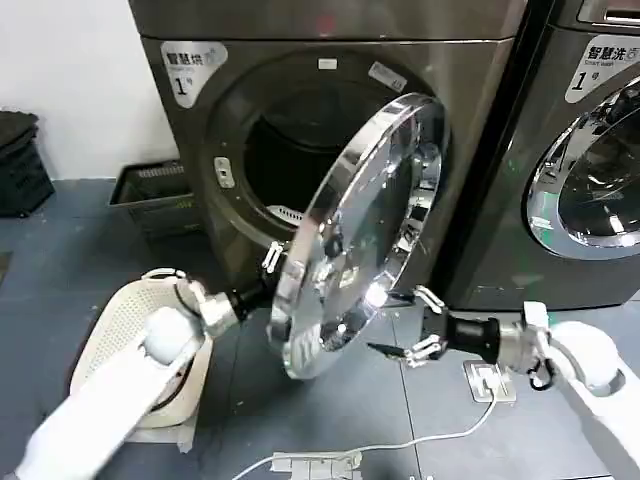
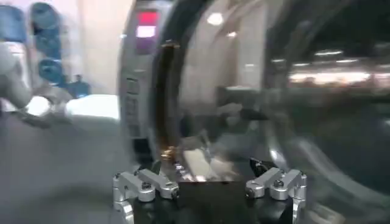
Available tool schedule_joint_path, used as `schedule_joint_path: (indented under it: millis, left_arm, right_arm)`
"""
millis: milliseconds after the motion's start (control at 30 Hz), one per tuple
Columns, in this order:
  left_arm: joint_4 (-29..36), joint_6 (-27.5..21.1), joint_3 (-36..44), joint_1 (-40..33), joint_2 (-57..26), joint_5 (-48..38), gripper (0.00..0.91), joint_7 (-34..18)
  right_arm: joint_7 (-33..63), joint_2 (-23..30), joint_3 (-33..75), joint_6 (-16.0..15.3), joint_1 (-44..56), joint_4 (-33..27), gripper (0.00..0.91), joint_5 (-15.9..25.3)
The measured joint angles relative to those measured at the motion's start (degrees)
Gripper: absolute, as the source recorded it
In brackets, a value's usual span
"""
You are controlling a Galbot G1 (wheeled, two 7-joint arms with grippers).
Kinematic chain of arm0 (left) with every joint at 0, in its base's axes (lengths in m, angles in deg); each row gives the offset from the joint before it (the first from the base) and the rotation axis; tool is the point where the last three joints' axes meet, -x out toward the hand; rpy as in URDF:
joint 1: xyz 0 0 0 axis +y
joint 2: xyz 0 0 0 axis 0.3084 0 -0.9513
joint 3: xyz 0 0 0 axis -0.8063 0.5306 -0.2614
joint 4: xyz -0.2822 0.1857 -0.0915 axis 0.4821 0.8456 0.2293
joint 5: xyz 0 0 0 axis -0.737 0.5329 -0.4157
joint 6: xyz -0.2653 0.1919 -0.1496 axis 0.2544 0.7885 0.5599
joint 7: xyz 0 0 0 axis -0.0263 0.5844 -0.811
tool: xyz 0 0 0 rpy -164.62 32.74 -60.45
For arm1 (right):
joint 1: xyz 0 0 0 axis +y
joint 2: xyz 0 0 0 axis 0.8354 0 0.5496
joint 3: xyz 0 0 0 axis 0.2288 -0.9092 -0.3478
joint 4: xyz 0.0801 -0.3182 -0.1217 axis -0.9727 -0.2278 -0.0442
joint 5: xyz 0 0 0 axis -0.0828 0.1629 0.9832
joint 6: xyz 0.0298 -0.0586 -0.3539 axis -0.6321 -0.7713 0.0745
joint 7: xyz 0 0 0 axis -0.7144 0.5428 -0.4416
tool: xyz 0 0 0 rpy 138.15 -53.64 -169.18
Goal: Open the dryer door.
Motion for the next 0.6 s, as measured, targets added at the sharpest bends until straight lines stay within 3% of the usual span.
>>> schedule_joint_path:
  millis: [600]
  left_arm:
    - [-3.8,1.7,7.1,-5.7,5.0,-0.1,0.907,-0.5]
  right_arm:
    - [9.5,9.3,26.8,3.4,20.9,-0.2,0.907,3.6]
